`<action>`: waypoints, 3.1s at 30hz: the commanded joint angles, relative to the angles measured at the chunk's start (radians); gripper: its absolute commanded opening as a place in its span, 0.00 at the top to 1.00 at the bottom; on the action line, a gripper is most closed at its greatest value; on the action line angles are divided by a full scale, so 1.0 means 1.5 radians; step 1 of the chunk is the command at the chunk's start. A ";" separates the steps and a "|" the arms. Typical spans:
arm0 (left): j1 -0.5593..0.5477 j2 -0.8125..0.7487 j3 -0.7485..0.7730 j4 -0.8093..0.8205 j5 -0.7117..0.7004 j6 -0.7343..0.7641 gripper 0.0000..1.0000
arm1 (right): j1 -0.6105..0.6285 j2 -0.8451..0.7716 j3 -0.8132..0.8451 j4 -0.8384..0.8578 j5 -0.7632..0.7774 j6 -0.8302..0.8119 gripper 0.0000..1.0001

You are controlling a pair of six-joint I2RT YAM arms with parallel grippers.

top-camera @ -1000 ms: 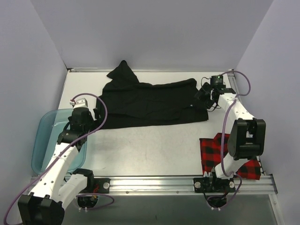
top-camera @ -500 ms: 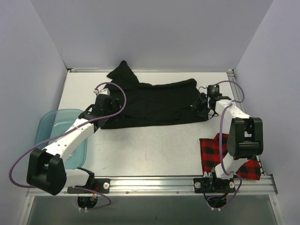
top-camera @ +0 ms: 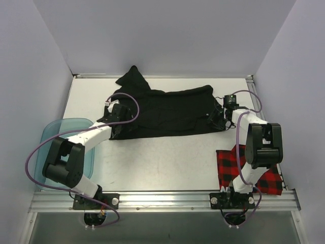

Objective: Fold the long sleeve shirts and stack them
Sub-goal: Fold the shirt

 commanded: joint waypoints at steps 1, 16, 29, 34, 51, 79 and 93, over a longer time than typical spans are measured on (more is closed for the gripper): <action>0.016 0.020 -0.012 0.049 -0.017 -0.036 0.03 | -0.003 0.001 -0.013 -0.004 0.004 -0.012 0.63; 0.066 0.081 -0.046 0.082 0.005 -0.072 0.02 | -0.005 0.013 -0.020 -0.013 0.002 -0.031 0.81; 0.084 0.087 -0.065 0.080 0.014 -0.082 0.03 | -0.039 -0.029 0.000 -0.056 0.021 -0.082 1.00; 0.085 0.083 -0.064 0.080 0.018 -0.083 0.03 | -0.047 -0.024 0.009 -0.073 0.026 -0.096 1.00; 0.053 -0.106 0.006 -0.011 0.053 -0.081 0.03 | -0.014 -0.119 0.045 -0.042 -0.055 -0.056 0.57; 0.125 0.211 -0.007 0.318 0.161 -0.122 0.47 | -0.094 0.097 -0.035 0.297 -0.179 0.105 0.60; 0.149 0.040 -0.026 0.235 0.135 -0.077 0.36 | 0.072 -0.034 0.065 0.222 -0.181 0.107 0.59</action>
